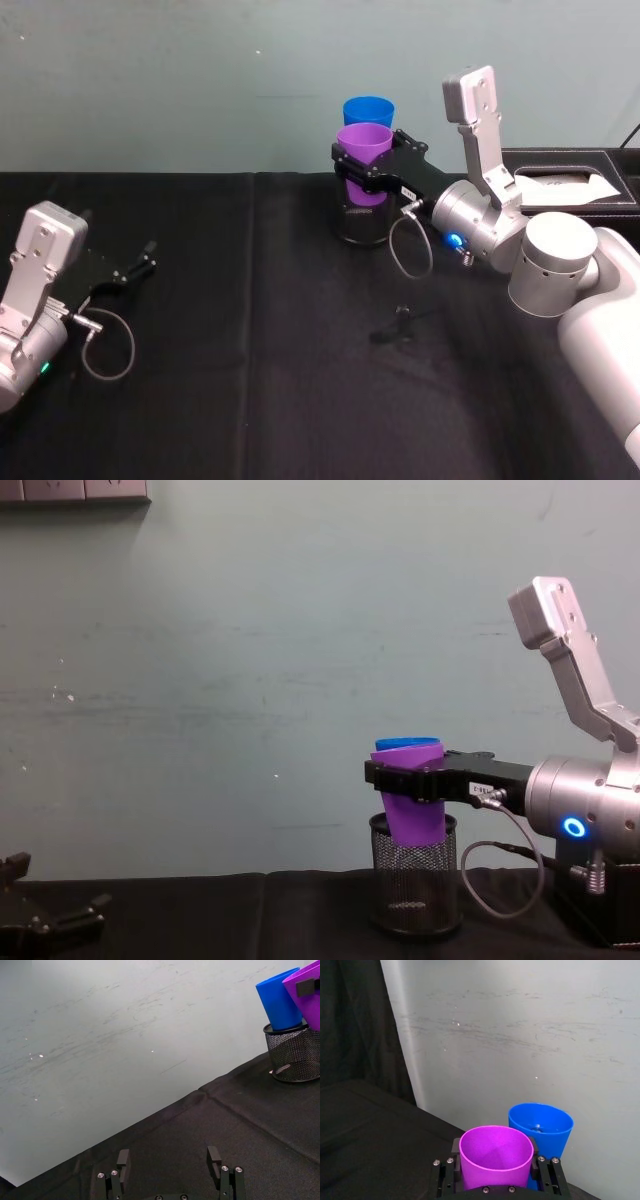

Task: Pick up one cup with a gripper and tap it against the other cup.

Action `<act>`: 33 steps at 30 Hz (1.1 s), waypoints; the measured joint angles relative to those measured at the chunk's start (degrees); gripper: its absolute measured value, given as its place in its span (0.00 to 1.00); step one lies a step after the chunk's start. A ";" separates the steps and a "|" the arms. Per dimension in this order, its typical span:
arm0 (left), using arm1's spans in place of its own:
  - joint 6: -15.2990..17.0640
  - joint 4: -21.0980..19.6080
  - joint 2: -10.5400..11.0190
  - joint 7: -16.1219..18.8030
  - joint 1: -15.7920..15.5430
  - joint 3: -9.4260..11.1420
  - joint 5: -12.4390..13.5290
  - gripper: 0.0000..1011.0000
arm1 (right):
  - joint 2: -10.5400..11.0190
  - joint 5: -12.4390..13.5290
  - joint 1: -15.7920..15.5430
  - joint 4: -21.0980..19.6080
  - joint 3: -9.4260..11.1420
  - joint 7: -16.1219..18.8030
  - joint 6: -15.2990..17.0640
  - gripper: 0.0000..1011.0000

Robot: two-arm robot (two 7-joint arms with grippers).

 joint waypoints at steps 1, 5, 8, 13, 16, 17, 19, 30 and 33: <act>0.00 0.00 0.00 0.00 0.00 0.00 0.00 0.99 | 0.00 0.00 0.00 0.00 0.00 0.00 0.00 0.74; 0.00 0.00 0.00 0.00 0.00 0.00 0.00 0.99 | 0.00 0.00 0.00 0.00 0.00 0.00 0.00 0.74; 0.00 0.00 0.00 0.00 0.00 0.00 0.00 0.99 | 0.00 0.00 0.00 0.00 0.00 0.00 0.00 0.74; 0.00 0.00 0.00 0.00 0.00 0.00 0.00 0.99 | 0.00 0.00 0.00 0.00 0.00 0.00 0.00 0.74; 0.00 0.00 0.00 0.00 0.00 0.00 0.00 0.99 | 0.00 0.00 0.00 0.00 0.00 0.00 0.00 0.74; 0.00 0.00 0.00 0.00 0.00 0.00 0.00 0.99 | 0.00 0.00 0.00 0.00 0.00 0.00 0.00 0.74; 0.00 0.00 0.00 0.00 0.00 0.00 0.00 0.99 | 0.00 0.00 0.00 0.00 0.00 0.00 0.00 0.74; 0.00 0.00 0.00 0.00 0.00 0.00 0.00 0.99 | 0.00 0.00 0.00 0.00 0.00 0.00 -0.01 0.74; 0.00 0.00 0.00 0.00 0.00 0.00 0.00 0.99 | 0.00 0.00 0.00 0.00 0.00 0.00 0.00 0.74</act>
